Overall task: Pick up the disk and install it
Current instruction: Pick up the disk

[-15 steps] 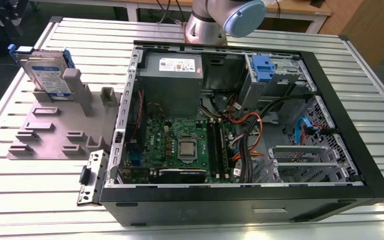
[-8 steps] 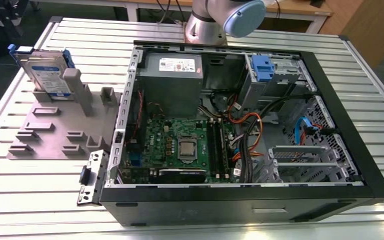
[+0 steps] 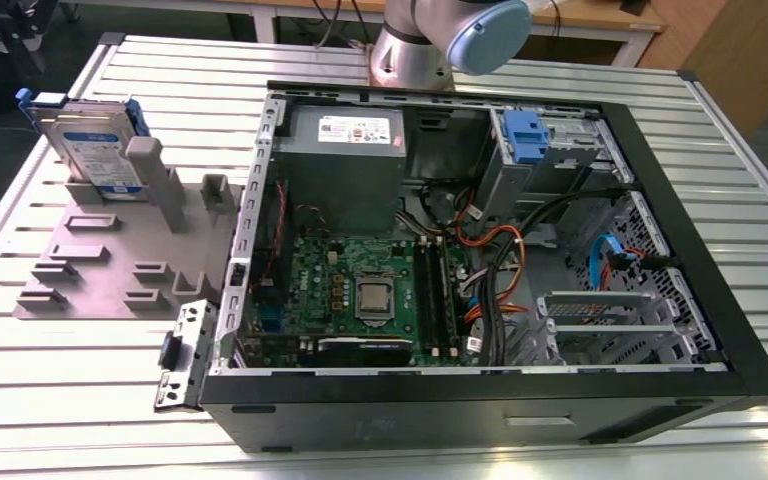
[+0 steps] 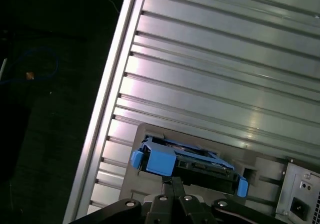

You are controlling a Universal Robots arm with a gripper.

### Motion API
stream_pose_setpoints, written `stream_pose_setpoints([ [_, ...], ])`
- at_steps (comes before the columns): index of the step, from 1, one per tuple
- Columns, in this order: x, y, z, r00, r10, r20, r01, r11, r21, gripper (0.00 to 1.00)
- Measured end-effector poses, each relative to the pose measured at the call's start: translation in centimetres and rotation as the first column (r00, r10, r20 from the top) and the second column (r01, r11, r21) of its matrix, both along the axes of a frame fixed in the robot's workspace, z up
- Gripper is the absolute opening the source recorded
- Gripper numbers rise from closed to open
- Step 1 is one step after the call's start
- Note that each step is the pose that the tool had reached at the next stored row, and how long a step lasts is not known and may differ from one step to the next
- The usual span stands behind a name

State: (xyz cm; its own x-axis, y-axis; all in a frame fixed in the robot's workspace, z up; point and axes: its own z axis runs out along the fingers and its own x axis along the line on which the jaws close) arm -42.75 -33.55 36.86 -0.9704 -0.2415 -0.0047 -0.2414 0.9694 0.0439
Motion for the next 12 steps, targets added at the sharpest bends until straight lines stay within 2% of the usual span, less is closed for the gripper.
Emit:
stream_pose_setpoints([
  [6, 0.00, 0.00, 0.00, 0.9988, 0.049, 0.0000, -0.049, 0.9988, 0.0000, 0.11],
  [12, 0.00, 0.00, 0.00, 0.9947, 0.103, 0.0000, -0.103, 0.9947, 0.0000, 0.11],
])
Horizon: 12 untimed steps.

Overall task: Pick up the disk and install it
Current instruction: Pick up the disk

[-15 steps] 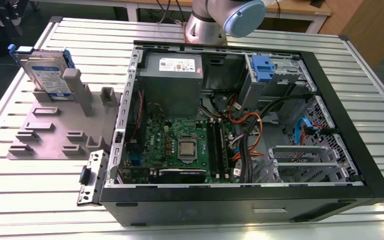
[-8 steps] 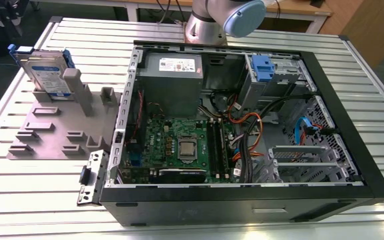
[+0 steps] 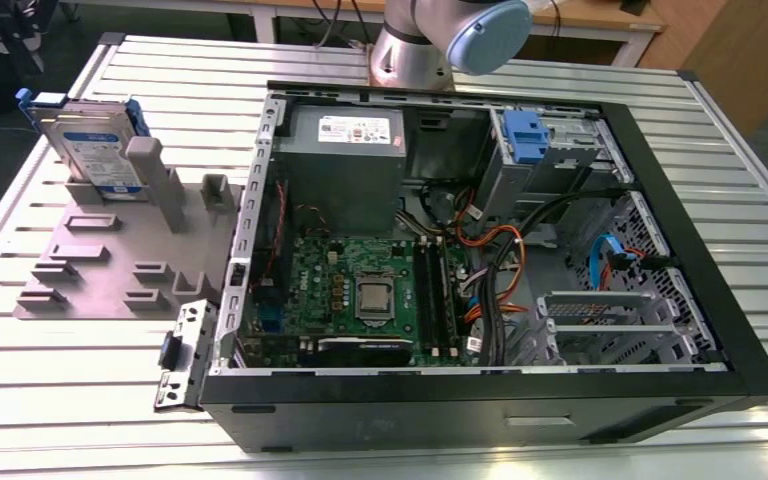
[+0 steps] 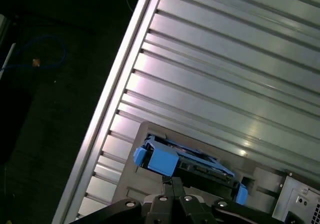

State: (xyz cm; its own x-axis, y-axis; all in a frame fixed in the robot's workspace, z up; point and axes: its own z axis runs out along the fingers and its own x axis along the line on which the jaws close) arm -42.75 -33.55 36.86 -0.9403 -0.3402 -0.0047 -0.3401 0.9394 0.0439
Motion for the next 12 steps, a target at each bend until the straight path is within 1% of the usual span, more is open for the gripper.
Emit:
stream_pose_setpoints([
  [4, 0.00, 0.00, 0.00, 1.0000, 0.007, 0.0000, -0.007, 1.0000, 0.0000, 0.11],
  [6, 0.00, 0.00, 0.00, 0.9999, 0.017, 0.0000, -0.017, 0.9999, 0.0000, 0.11],
  [9, 0.00, 0.00, -0.01, 0.9986, 0.053, 0.0000, -0.053, 0.9986, 0.0000, 0.11],
  [12, 0.00, 0.00, -0.01, 0.9951, 0.099, 0.0000, -0.099, 0.9951, 0.0000, 0.11],
])
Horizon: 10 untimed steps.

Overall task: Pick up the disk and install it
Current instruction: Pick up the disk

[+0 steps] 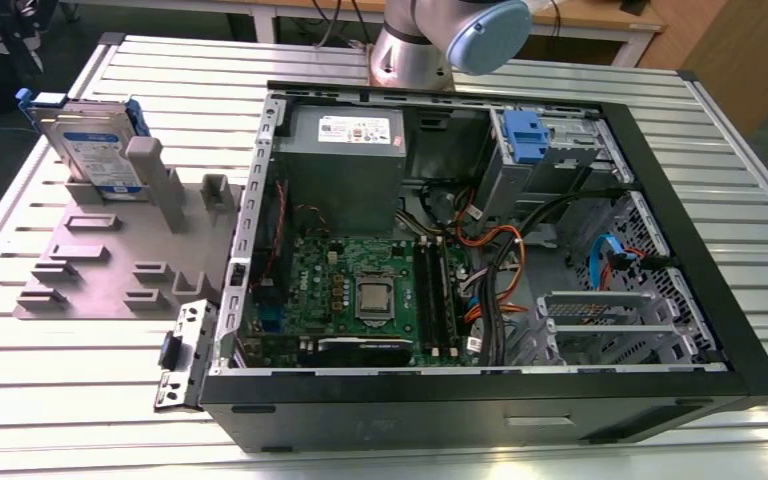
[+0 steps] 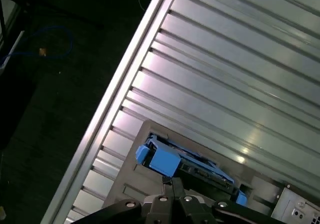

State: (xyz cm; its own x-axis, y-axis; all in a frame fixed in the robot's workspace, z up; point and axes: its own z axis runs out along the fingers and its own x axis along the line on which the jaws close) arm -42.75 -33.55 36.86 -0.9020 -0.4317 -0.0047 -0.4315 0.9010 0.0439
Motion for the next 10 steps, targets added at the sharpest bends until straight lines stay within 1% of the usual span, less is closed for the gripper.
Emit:
stream_pose_setpoints([
  [3, 0.00, 0.00, 0.00, 0.9987, 0.052, -0.0001, -0.052, 0.9987, 0.0000, 0.11],
  [7, 0.00, 0.00, 0.00, 0.9937, 0.112, -0.0001, -0.112, 0.9937, 0.0000, 0.11],
  [8, 0.00, 0.00, 0.00, 0.9926, 0.121, 0.0000, -0.121, 0.9926, 0.0000, 0.11],
  [10, 0.00, 0.00, 0.00, 0.9924, 0.123, 0.0000, -0.123, 0.9924, 0.0000, 0.11],
])
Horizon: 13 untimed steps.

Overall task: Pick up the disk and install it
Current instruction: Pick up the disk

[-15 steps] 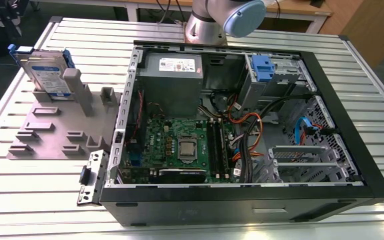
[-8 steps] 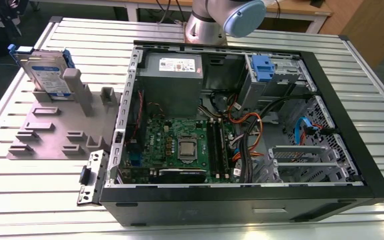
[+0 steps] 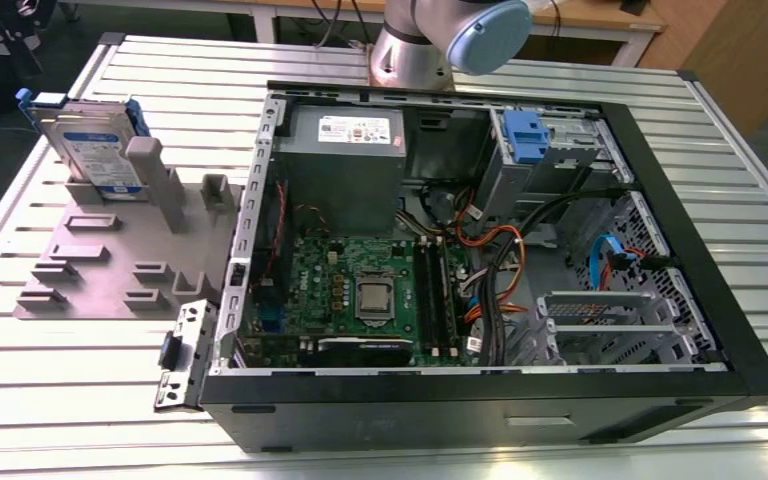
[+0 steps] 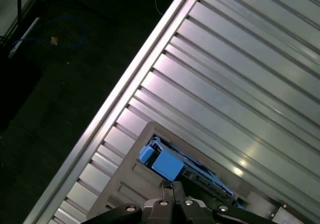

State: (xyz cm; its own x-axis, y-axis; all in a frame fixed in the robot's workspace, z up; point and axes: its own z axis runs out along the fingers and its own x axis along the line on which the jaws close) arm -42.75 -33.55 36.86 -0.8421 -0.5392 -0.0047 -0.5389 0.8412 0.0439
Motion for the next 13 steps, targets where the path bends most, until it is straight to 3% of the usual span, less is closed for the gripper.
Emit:
stream_pose_setpoints([
  [8, 0.00, 0.00, 0.00, 1.0000, 0.003, 0.0000, -0.003, 1.0000, 0.0000, 0.11],
  [13, 0.00, 0.00, 0.00, 0.9994, 0.034, 0.0000, -0.034, 0.9994, 0.0000, 0.11],
])
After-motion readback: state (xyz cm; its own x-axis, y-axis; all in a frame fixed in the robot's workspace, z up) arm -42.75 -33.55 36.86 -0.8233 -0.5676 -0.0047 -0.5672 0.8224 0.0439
